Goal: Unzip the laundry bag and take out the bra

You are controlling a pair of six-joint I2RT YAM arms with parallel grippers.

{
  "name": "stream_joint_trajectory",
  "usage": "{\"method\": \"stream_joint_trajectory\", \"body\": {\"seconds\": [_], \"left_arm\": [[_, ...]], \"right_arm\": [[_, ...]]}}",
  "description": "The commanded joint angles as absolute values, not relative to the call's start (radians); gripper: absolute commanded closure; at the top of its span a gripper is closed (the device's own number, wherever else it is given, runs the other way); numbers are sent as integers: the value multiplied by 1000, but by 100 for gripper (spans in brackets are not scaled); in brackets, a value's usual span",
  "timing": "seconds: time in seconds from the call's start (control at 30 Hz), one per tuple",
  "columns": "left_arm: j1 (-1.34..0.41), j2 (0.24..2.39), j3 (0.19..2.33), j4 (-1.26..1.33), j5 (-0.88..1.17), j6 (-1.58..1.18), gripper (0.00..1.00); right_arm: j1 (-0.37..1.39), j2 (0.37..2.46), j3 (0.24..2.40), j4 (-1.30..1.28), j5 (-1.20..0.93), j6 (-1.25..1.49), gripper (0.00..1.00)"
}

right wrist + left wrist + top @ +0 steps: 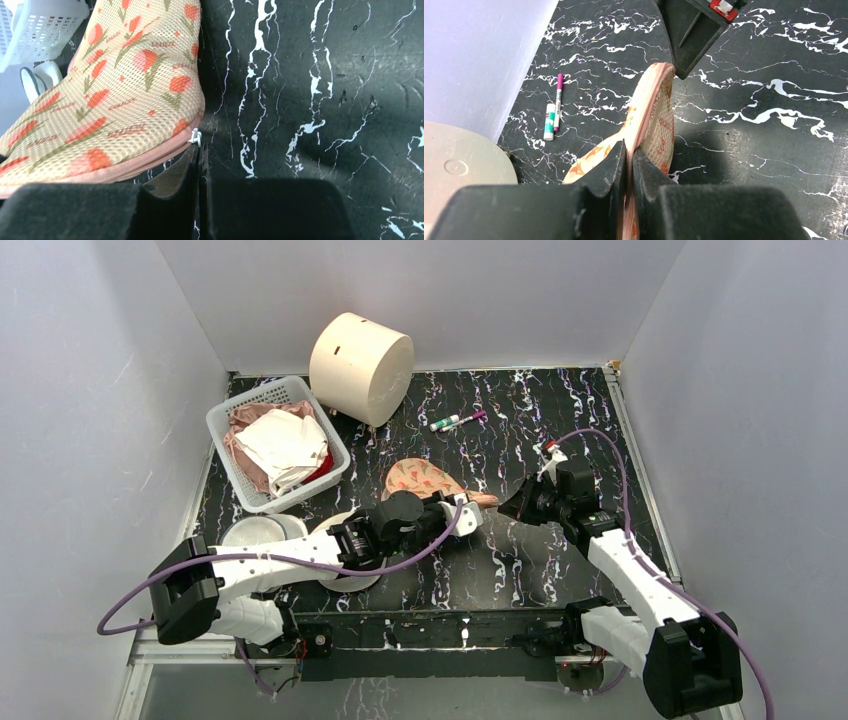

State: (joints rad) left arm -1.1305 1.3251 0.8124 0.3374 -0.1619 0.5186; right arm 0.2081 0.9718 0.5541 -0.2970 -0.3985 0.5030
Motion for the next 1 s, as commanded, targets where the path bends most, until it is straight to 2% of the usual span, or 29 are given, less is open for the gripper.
{"method": "stream_joint_trajectory", "body": {"seconds": [0.0,0.3,0.5,0.63,0.7,0.87,0.97], "left_arm": [[-1132,1261,802,425,-161,526,100],[-1132,1267,798,426,-111,502,100],[-1132,1274,805,420,-97,493,100],[-1132,1314,827,403,-88,462,100],[-1132,1355,851,392,-86,406,100],[-1132,1464,933,315,-60,292,70],[-1132,1441,913,336,-49,278,39]], "right_arm": [[173,1023,541,-161,-384,471,100],[170,1115,487,25,-319,443,100],[170,1082,486,12,-311,433,99],[170,1038,561,-155,-230,444,72],[170,1005,617,-249,-184,447,63],[170,882,717,-424,-24,464,44],[170,796,749,-462,18,473,31]]}}
